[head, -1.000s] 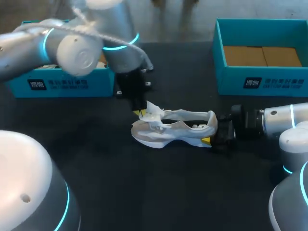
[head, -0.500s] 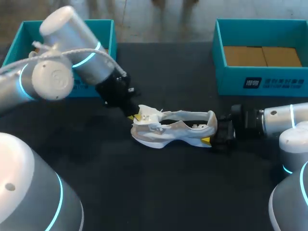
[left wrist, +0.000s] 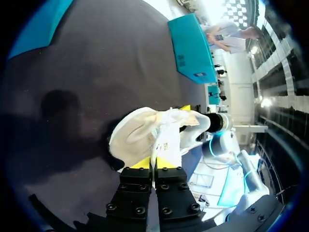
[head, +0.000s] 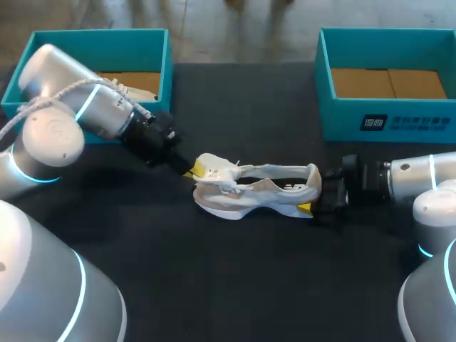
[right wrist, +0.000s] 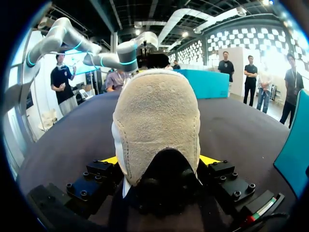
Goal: Take the shoe out of the shoebox, open the shoe tongue, remove and reinsert the insole, then place the shoe into the shoebox
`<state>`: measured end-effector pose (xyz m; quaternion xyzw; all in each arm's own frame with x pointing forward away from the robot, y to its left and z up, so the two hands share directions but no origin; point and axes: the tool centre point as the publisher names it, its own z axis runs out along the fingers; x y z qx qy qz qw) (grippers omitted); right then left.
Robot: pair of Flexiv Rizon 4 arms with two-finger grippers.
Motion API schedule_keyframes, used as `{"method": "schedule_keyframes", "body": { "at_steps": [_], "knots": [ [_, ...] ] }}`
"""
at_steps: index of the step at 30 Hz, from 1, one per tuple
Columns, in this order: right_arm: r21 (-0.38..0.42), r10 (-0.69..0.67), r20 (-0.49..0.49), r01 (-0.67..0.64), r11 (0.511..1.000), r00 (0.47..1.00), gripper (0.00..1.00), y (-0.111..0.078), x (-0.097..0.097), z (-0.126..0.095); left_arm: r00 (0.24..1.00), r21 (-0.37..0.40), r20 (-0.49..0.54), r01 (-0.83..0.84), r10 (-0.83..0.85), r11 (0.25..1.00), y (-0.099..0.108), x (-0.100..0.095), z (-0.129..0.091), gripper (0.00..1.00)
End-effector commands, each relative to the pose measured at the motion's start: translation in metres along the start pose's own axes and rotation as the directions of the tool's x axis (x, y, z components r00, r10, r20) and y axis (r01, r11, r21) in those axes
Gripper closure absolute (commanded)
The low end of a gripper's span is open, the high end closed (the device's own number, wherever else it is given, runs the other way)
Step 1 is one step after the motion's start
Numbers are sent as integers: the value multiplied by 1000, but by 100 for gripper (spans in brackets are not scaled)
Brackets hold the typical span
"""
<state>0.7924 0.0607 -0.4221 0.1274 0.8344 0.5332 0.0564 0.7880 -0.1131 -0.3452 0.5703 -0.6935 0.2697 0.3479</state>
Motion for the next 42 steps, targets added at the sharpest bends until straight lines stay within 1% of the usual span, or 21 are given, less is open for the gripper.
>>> {"method": "schedule_keyframes", "body": {
  "at_steps": [1, 2, 3, 11, 17, 18, 19, 21, 22, 23, 24, 25, 26, 27, 29, 30, 31, 36, 38, 39, 42],
  "knots": [
    [6, 1, 1, -1, 1000, 1000, 100, 0, 0, 0, 999, 18, -18, -26, 27, 999, 9, 6, -11, 26],
    [6, 1, 1, -1, 1000, 1000, 100, 0, 0, 0, 999, 15, -10, -37, 37, 999, 10, 10, -13, 5],
    [6, 1, 1, -1, 1000, 1000, 100, 0, 0, 0, 999, 24, 1, -41, 41, 999, 11, 12, -15, 0],
    [6, 1, 1, -1, 1000, 1000, 100, 0, 0, 0, 989, 15, 84, -124, 123, 992, 21, 45, -38, 0],
    [6, 1, 1, -1, 1000, 1000, 100, 0, 0, 0, 968, -67, 147, -194, 202, 979, 28, 74, -54, 0],
    [6, 1, 1, -1, 1000, 1000, 100, 0, 0, 0, 959, -112, 164, -216, 232, 970, 30, 80, -56, 0],
    [6, 1, 1, -1, 1000, 1000, 100, 0, 0, 0, 959, -112, 164, -216, 232, 970, 30, 80, -56, 0],
    [6, 1, 1, -1, 1000, 1000, 100, 0, 0, 0, 929, -164, 231, -255, 288, 953, 31, 94, -59, 0],
    [6, 1, 1, -1, 1000, 1000, 100, 0, 0, 0, 929, -164, 231, -255, 288, 953, 31, 94, -59, 0],
    [6, 1, 1, -1, 1000, 1000, 100, 0, 0, 0, 902, -224, 271, -281, 336, 933, 31, 102, -60, 7],
    [6, 1, 1, -1, 1000, 1000, 100, 0, 0, 0, 891, -223, 288, -295, 352, 929, 31, 106, -60, 15],
    [6, 1, 1, -1, 1000, 1000, 100, 0, 0, 0, 876, -248, 303, -308, 376, 918, 30, 110, -60, 21],
    [6, 1, 1, -1, 1000, 1000, 100, 0, 0, 0, 857, -284, 318, -322, 405, 903, 31, 114, -60, 30],
    [6, 1, 1, -1, 1000, 1000, 100, 0, 0, 0, 842, -288, 339, -331, 419, 899, 30, 117, -59, 49],
    [6, 1, 1, -1, 1000, 1000, 100, 0, 0, 0, 798, -332, 377, -358, 470, 873, 31, 124, -58, 63],
    [6, 1, 1, -1, 1000, 1000, 100, 0, 0, 0, 781, -338, 396, -365, 483, 867, 31, 127, -57, 93],
    [6, 1, 1, -1, 1000, 1000, 100, 0, 0, 0, 750, -367, 409, -386, 519, 846, 31, 130, -56, 100],
    [6, 1, 1, -1, 1000, 1000, 100, 0, 0, 0, 640, -466, 411, -464, 649, 753, 32, 142, -59, 100],
    [6, 1, 1, -1, 1000, 1000, 100, 0, 0, 0, 635, -473, 410, -466, 655, 748, 32, 142, -59, 100],
    [6, 1, 1, -1, 1000, 1000, 100, 0, 0, 0, 570, -538, 386, -499, 725, 679, 30, 147, -63, 100],
    [6, 1, 1, -1, 1000, 1000, 100, 0, 0, 0, 475, -625, 349, -524, 808, 578, 29, 153, -68, 100]
  ]
}}
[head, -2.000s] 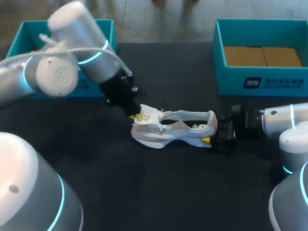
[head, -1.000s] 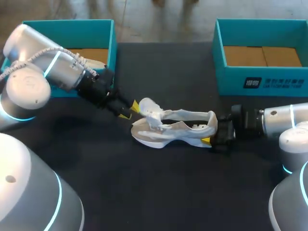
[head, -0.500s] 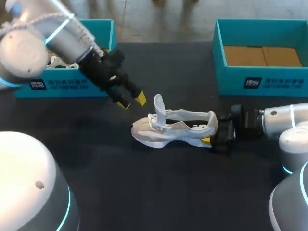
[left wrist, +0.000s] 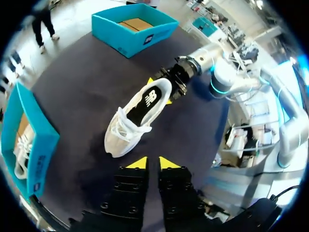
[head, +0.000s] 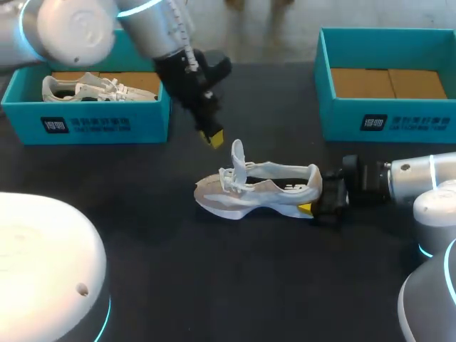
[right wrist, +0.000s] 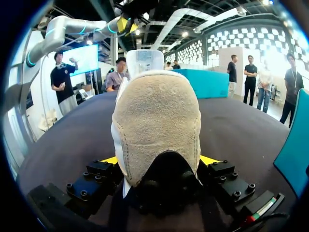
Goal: Take the shoe out of the shoebox, open the shoe tongue, remove and reinsert the insole, then place the shoe into the shoebox
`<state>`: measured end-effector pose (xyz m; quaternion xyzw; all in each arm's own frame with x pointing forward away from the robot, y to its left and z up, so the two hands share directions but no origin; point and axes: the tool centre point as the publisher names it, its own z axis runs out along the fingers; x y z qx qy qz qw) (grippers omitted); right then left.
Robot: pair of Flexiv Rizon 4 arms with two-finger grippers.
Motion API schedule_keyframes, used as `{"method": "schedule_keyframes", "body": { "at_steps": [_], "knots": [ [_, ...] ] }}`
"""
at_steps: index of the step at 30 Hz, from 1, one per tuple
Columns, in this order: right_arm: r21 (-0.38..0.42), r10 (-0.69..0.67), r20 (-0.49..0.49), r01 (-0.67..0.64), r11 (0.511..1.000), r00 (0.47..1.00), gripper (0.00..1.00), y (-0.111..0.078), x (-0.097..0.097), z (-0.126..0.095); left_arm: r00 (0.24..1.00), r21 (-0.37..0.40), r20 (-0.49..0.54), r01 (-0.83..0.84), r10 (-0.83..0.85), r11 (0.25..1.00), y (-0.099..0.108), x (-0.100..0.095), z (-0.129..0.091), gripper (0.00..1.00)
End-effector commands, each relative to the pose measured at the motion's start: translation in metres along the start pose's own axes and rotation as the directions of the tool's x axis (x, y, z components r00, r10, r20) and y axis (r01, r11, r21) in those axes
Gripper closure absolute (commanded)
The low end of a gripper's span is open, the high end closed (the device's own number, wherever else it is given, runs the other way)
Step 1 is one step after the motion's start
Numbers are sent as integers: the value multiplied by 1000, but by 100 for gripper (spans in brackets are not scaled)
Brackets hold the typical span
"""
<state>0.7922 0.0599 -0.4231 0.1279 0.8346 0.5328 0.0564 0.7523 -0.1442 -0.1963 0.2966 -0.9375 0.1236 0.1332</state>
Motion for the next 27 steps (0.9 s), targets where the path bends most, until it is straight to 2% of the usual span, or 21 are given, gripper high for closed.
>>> {"method": "schedule_keyframes", "body": {
  "at_steps": [1, 6, 8, 9, 27],
  "knots": [
    [5, 1, 1, -1, 1000, 1000, 100, 1, 0, 0, 962, -202, 131, -213, 242, 956, -6, 5, -16, 100],
    [5, 1, 1, -1, 1000, 1000, 100, 1, 0, 0, 888, -294, 135, -388, 440, 873, -18, 9, -27, 100],
    [5, 1, 1, -1, 1000, 1000, 100, 1, 0, 0, 879, -303, 134, -403, 457, 864, -21, 9, -27, 100],
    [5, 1, 1, -1, 1000, 1000, 100, 1, 0, 0, 831, -363, 116, -474, 544, 802, -31, 8, -26, 100],
    [5, 1, 1, -1, 1000, 1000, 100, 1, 0, 0, 828, -365, 103, -484, 551, 795, -34, 7, -24, 100]
  ]
}}
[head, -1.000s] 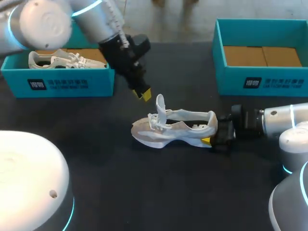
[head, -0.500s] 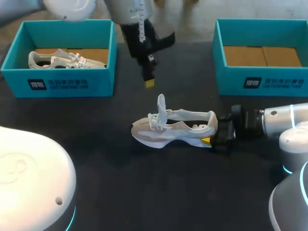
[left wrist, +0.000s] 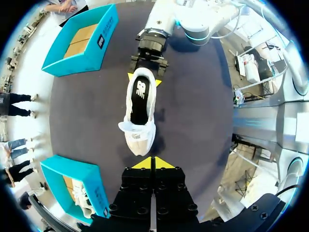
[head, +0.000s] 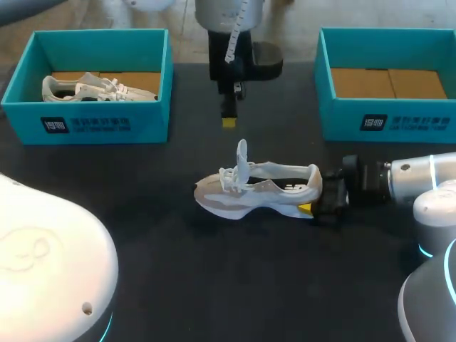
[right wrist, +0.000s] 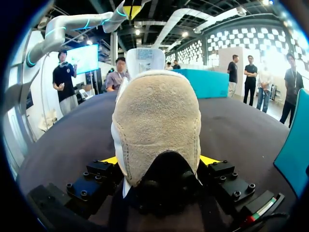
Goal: Take the shoe out of the shoebox, open the shoe tongue, remove and reinsert the insole, then place the shoe into the shoebox
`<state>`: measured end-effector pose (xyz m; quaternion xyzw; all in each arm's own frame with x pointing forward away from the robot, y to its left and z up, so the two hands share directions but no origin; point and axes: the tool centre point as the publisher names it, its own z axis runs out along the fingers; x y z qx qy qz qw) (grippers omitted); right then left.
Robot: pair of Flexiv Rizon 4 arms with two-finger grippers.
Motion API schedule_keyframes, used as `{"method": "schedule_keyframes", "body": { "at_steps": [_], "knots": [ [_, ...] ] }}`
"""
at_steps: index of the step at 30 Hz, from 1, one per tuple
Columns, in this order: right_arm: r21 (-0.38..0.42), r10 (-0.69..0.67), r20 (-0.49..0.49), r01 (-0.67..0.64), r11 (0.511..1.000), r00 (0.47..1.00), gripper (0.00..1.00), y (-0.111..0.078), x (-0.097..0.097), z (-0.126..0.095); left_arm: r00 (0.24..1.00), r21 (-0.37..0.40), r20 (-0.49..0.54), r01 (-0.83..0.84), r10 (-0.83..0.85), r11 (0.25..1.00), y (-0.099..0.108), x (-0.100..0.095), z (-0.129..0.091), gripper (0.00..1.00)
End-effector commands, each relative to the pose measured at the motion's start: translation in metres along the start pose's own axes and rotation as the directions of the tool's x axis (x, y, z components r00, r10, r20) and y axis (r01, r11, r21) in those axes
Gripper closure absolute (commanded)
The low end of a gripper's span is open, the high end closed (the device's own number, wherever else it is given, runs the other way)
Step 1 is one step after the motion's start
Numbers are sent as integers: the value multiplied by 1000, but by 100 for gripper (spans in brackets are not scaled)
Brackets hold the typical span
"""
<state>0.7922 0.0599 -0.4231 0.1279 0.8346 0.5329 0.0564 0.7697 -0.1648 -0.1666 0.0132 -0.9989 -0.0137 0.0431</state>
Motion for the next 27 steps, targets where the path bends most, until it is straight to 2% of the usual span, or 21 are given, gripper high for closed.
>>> {"method": "schedule_keyframes", "body": {
  "at_steps": [1, 5, 9, 15, 23, 27],
  "knots": [
    [5, 1, 1, -1, 1000, 1000, 100, 1, 0, 0, 1000, -12, -13, 2, -2, 1000, -3, -5, 4, 100],
    [5, 1, 1, -1, 1000, 1000, 100, 1, 0, 0, 999, 40, -19, -39, 40, 998, -10, -15, 15, 100],
    [5, 1, 1, -1, 1000, 1000, 100, 1, 0, 0, 994, 84, 7, -108, 108, 991, -27, -20, 27, 100],
    [5, 1, 1, -1, 1000, 1000, 100, 1, 0, 0, 983, 77, -11, -184, 186, 980, -56, -28, 48, 100],
    [5, 1, 1, -1, 1000, 1000, 100, 1, 0, 0, 968, 99, -43, -241, 246, 965, -76, -38, 68, 100],
    [5, 1, 1, -1, 1000, 1000, 100, 1, 0, 0, 964, 89, -48, -255, 260, 963, -89, -43, 86, 100]
  ]
}}
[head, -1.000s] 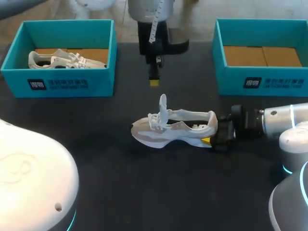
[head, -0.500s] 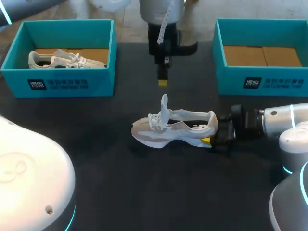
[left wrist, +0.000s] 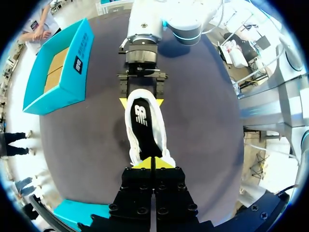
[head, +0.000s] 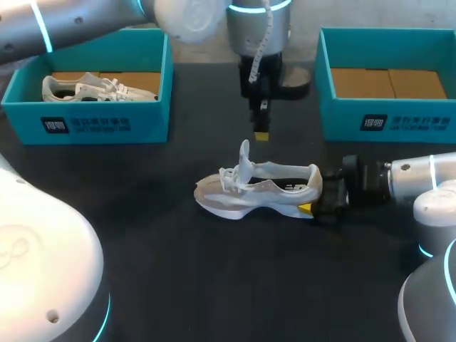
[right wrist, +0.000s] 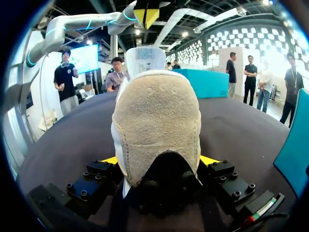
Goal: Take the shoe out of the shoebox, open the shoe tongue, remove and reinsert the insole, then place the shoe into the shoebox
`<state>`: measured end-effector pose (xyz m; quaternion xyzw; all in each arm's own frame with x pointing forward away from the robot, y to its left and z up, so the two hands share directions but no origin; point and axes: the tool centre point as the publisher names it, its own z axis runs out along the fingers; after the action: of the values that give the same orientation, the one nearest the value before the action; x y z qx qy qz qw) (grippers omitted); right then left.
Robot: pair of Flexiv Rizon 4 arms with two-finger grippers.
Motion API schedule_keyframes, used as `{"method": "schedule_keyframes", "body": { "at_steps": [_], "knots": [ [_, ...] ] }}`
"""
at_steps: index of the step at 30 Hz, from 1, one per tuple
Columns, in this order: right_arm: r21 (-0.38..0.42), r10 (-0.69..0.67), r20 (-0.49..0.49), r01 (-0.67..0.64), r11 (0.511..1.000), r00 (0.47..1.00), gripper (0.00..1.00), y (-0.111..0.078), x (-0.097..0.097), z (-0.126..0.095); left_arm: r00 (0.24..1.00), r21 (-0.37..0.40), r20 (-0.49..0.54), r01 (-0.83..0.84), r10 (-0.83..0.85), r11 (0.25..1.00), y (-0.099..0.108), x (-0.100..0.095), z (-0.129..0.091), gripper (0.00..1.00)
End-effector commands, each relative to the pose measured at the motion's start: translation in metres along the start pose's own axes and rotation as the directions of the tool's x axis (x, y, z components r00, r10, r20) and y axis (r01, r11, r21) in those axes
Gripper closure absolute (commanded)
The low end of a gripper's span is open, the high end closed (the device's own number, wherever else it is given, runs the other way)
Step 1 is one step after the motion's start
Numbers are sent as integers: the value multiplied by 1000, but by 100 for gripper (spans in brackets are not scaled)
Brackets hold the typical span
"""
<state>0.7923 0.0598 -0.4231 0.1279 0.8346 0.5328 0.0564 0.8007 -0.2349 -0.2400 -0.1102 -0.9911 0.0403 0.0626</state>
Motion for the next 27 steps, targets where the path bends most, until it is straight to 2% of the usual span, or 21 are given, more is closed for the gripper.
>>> {"method": "schedule_keyframes", "body": {
  "at_steps": [1, 5, 10, 18, 27],
  "knots": [
    [5, 1, 1, -1, 1000, 1000, 100, 1, 0, 0, 999, -11, -32, -15, 15, 1000, -14, -14, 23, 100],
    [5, 1, 1, -1, 1000, 1000, 100, 1, 0, 0, 998, 8, -46, -45, 45, 999, -20, -17, 41, 100],
    [5, 1, 1, -1, 1000, 1000, 100, 1, 0, 0, 998, -4, -49, -32, 32, 999, -25, -17, 63, 100],
    [5, 1, 1, -1, 1000, 1000, 100, 1, 0, 0, 998, -9, -69, 5, -6, 1000, -21, -20, 92, 100],
    [5, 1, 1, -1, 1000, 1000, 100, 1, 0, 0, 995, -6, -100, 10, -10, 1000, -18, -21, 114, 100]
  ]
}}
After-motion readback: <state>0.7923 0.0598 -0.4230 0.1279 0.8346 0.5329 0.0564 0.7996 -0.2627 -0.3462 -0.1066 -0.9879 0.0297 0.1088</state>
